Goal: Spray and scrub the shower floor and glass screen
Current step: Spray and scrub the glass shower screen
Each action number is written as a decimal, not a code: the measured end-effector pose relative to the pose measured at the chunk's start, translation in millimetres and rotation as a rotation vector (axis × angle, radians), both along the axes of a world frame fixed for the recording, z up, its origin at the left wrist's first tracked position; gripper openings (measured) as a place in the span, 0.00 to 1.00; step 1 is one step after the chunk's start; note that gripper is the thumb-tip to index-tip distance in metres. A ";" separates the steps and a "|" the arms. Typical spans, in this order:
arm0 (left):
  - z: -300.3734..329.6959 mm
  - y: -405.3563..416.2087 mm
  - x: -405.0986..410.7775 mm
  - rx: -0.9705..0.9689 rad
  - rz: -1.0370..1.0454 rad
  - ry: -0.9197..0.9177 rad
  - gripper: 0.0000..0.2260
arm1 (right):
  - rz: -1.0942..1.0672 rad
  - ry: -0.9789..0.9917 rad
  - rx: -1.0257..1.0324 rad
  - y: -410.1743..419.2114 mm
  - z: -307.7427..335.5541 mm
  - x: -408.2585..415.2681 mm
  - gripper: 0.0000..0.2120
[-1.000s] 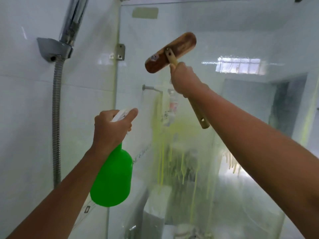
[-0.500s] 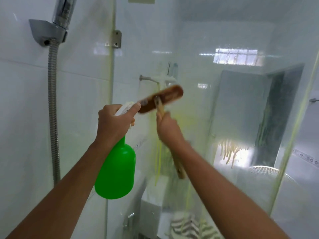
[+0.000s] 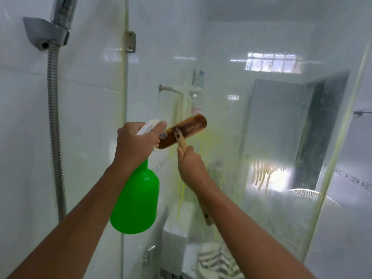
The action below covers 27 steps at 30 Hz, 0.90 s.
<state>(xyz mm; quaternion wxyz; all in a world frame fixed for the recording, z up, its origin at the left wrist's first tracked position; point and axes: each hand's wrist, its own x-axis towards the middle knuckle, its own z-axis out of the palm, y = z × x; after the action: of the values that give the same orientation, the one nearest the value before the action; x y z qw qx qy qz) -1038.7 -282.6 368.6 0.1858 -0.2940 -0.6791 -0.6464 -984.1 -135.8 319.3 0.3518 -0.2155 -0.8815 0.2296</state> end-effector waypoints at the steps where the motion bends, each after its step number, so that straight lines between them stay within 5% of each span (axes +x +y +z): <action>1: -0.9 0.0 -0.4 0.000 -0.011 -0.011 0.20 | -0.012 0.032 0.025 5.6 23.7 -4.4 0.19; 5: 1.1 4.7 -3.0 0.004 -0.043 -0.037 0.19 | -0.072 0.223 0.082 29.1 161.0 -9.6 0.21; 8: -0.4 12.0 -3.5 0.003 -0.053 -0.025 0.19 | -0.059 0.319 0.026 36.6 192.3 -6.6 0.23; 15: -17.9 19.1 0.9 -0.002 -0.085 -0.039 0.20 | -0.077 0.066 -0.015 23.0 -61.2 28.9 0.17; 17: -24.1 21.6 0.7 -0.006 -0.101 -0.049 0.20 | -0.086 0.034 -0.015 21.6 -87.4 35.5 0.16; 27: -71.1 26.2 -4.9 -0.154 -0.165 -0.164 0.21 | -0.035 0.305 -0.084 43.0 119.8 28.2 0.20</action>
<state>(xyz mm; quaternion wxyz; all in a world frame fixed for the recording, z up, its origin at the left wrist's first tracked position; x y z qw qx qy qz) -1043.5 -256.5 297.5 0.0529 -0.3086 -0.7130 -0.6274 -955.9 -92.9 439.1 0.4761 -0.2079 -0.8036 0.2903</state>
